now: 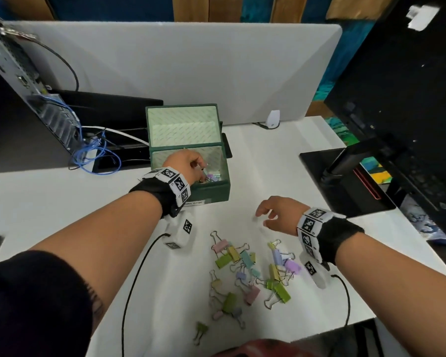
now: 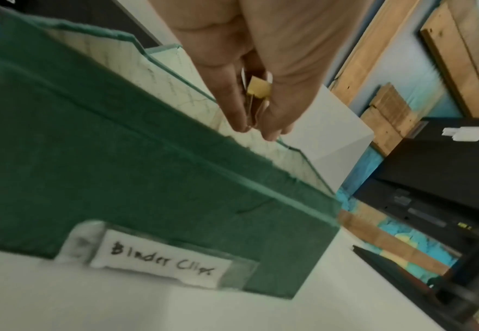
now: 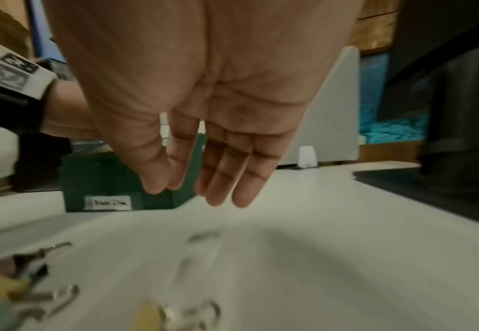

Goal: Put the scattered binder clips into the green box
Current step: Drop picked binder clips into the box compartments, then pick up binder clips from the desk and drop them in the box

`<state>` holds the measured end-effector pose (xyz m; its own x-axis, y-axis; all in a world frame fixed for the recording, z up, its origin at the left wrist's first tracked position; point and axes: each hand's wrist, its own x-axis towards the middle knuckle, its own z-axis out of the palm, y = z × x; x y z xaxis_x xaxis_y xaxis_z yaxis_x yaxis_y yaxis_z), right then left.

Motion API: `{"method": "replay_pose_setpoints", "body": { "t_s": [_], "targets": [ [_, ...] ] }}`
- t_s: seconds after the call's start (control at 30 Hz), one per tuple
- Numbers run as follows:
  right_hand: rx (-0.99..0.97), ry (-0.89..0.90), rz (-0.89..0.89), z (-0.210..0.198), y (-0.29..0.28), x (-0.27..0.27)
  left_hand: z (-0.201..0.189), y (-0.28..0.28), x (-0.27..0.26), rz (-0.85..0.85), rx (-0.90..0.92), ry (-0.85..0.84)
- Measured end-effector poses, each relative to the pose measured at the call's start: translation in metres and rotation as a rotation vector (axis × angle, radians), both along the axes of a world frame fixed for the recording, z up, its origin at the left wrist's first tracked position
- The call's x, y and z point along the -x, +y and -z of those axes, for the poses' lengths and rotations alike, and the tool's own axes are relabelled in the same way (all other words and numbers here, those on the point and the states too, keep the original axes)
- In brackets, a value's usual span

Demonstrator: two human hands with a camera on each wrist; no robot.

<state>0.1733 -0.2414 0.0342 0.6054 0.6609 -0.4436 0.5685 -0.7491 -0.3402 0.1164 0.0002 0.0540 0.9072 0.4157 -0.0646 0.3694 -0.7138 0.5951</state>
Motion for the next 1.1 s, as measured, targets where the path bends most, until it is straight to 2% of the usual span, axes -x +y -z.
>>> {"method": "replay_pose_setpoints", "body": {
  "t_s": [0.1, 0.17, 0.33, 0.4, 0.57, 0.77, 0.9, 1.1],
  "targets": [
    [0.015, 0.027, 0.102, 0.013, -0.024, 0.002, 0.005, 0.001, 0.003, 0.056, -0.060, 0.050],
    [0.003, 0.043, 0.141, 0.019, -0.035, 0.004, 0.008, -0.001, 0.008, 0.088, -0.066, 0.019],
    [0.088, 0.064, 0.074, 0.025, -0.050, 0.009, 0.017, -0.020, 0.018, 0.218, 0.026, -0.031],
    [0.142, 0.106, 0.040, 0.025, -0.054, 0.013, 0.020, -0.031, 0.025, 0.326, -0.027, -0.003],
    [0.272, 0.126, -0.058, 0.025, -0.062, 0.021, 0.032, -0.054, 0.047, 0.588, -0.144, 0.210],
    [0.208, 0.086, -0.139, 0.031, -0.053, 0.026, 0.053, -0.071, 0.062, 0.808, -0.279, 0.519],
    [0.119, 0.041, -0.126, 0.040, -0.037, 0.022, 0.065, -0.071, 0.067, 0.801, -0.290, 0.533],
    [0.073, 0.043, -0.077, 0.044, -0.016, 0.018, 0.069, -0.060, 0.069, 0.684, -0.209, 0.470]
  ]
}}
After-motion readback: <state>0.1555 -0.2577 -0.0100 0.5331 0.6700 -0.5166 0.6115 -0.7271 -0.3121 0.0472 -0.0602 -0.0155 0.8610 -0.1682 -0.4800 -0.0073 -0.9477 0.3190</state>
